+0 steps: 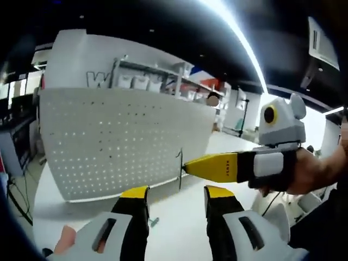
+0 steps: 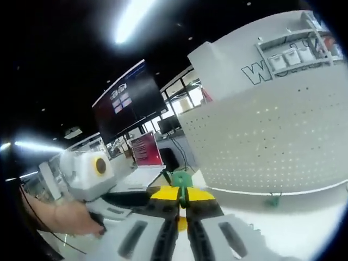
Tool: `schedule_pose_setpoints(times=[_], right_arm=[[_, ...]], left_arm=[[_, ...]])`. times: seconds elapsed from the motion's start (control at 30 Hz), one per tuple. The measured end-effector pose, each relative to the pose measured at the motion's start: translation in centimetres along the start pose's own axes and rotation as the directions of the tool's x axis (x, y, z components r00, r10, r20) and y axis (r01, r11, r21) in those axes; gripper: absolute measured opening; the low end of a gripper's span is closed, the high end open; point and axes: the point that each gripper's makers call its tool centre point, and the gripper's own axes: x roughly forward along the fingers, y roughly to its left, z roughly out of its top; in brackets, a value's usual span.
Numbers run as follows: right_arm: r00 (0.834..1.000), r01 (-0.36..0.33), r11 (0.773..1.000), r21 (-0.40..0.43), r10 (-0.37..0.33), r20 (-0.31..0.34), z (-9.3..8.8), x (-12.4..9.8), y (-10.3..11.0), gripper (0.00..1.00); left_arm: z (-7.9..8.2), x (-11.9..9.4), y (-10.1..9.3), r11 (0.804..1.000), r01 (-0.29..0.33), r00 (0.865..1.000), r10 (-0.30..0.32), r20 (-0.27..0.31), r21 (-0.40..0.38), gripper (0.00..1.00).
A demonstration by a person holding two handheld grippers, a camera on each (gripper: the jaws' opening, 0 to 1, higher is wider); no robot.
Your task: Insert the hook assembly into the mounting plate slot until the hook locks in place.
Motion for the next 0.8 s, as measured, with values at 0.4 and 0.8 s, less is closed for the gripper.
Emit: schedule_pose_setpoints(times=[0.4, 0.8], right_arm=[[1.0, 0.018, 0.996, -0.089, -0.018, 0.002, -0.2, 0.3, -0.2, 0.0], [0.992, 0.109, 0.988, -0.114, -0.101, 0.071, 0.4, 1.1, -2.1, 0.0]], left_arm=[[0.1, -1.2, 0.5, 0.999, -0.033, 0.999, 0.034, 0.041, -0.04, 0.73], [-0.5, -1.9, 0.3, 0.998, -0.038, 0.998, 0.04, 0.051, -0.047, 0.87]])
